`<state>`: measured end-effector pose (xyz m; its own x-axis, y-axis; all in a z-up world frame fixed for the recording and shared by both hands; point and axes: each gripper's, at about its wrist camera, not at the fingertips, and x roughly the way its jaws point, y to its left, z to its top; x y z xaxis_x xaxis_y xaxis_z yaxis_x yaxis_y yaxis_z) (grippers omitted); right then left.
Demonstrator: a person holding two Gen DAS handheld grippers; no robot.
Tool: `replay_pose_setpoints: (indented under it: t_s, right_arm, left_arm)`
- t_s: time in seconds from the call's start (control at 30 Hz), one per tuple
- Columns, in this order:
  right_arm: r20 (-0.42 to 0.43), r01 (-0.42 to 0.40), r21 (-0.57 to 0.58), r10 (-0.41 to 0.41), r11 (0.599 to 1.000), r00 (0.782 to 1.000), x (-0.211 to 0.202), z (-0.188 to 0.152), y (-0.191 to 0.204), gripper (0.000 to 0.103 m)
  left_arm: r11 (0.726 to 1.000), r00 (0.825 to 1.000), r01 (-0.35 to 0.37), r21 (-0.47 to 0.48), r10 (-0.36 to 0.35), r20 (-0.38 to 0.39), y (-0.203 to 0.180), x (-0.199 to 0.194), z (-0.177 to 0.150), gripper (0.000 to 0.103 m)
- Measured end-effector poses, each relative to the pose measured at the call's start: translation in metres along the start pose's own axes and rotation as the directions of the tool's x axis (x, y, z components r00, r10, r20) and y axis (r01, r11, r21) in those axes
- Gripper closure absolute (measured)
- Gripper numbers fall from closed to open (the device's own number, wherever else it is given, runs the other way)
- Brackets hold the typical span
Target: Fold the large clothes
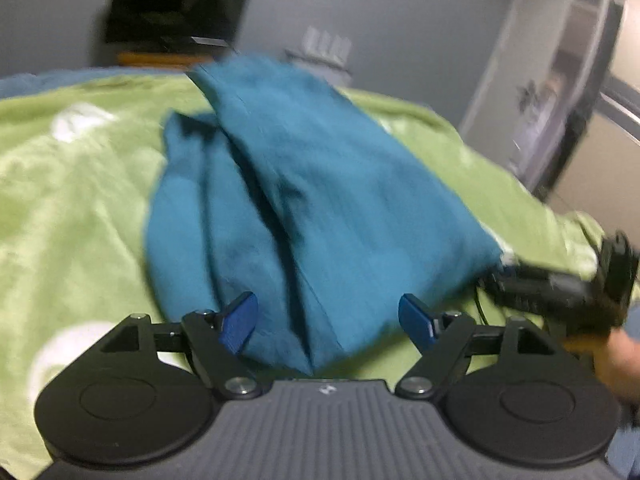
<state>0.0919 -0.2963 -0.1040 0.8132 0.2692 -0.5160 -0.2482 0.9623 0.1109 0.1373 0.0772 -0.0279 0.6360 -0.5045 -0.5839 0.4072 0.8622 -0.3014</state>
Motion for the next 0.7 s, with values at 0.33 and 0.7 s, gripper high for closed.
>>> replay_pose_setpoints:
  t_s: [0.33, 0.7]
  right_arm:
    - [0.093, -0.025, -0.137, 0.038, 0.990, 0.995, -0.012, 0.002, 0.021, 0.047]
    - [-0.002, 0.000, -0.026, 0.000, 1.000, 1.000, 0.011, -0.002, 0.000, 0.068]
  left_arm:
    - [0.981, 0.999, -0.004, -0.193, 0.012, 0.036, 0.035, -0.013, 0.000, 0.100]
    - [0.982, 0.999, -0.027, -0.188, 0.019, -0.042, 0.041, 0.003, -0.006, 0.100]
